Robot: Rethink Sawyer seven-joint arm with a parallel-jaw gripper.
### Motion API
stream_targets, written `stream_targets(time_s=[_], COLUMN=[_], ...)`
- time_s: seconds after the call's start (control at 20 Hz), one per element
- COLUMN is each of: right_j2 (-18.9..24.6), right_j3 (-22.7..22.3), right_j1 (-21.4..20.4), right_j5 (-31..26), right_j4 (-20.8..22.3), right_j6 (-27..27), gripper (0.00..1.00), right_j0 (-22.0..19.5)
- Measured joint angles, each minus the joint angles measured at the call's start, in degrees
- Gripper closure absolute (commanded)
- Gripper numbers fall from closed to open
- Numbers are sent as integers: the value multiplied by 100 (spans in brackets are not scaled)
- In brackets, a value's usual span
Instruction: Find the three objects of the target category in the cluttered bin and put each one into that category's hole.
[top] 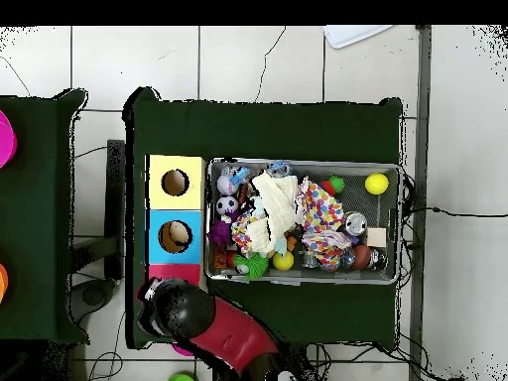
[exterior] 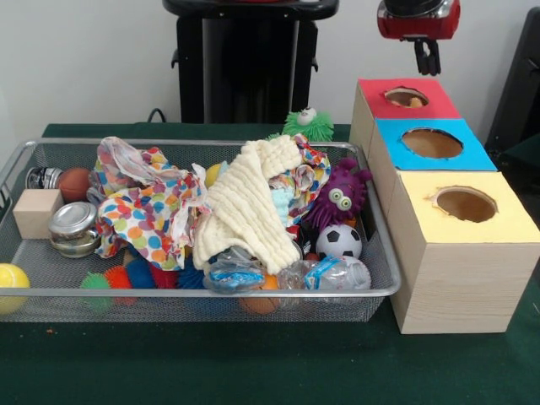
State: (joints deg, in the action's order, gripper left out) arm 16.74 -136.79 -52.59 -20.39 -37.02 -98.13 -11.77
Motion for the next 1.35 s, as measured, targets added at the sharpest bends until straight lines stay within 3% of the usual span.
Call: stream_targets(time_s=[0.6,0.75,1.0,1.35], right_j2=[-204,-511,-1495,-2213], right_j3=[3,96,490,863], right_j1=[-60,8,293,523], right_j5=[-57,-57,59,456], right_j4=[8,169,926,1648], right_j6=[0,0,0,0], gripper=[100,100,100,100], right_j0=[54,206,801,1087])
